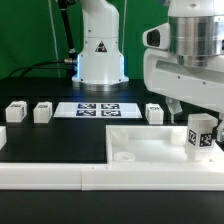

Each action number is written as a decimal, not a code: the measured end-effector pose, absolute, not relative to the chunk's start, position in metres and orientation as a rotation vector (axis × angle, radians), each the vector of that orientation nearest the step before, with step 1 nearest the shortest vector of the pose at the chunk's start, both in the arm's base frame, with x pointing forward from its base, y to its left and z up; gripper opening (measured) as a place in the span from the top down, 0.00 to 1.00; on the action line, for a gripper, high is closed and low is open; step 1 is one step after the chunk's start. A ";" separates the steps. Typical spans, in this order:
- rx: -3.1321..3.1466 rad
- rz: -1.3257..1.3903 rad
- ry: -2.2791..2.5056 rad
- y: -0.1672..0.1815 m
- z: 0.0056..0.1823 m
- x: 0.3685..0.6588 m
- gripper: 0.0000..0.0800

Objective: Assemble square table

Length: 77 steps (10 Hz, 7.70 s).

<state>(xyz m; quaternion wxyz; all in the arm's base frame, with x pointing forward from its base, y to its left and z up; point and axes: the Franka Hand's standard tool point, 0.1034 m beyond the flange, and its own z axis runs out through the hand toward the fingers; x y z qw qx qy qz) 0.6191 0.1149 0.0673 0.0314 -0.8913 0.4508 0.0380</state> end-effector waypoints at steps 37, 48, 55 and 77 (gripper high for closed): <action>-1.699 0.238 2.545 0.122 0.066 0.636 0.20; -1.783 0.248 2.438 0.136 0.114 0.621 0.19; -1.784 0.248 2.438 0.136 0.114 0.621 0.19; -2.951 0.076 0.636 0.118 0.068 0.505 0.19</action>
Offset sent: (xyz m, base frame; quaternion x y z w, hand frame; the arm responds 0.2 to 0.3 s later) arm 0.0000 0.0000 0.0000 0.0000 0.0000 -0.2571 0.9664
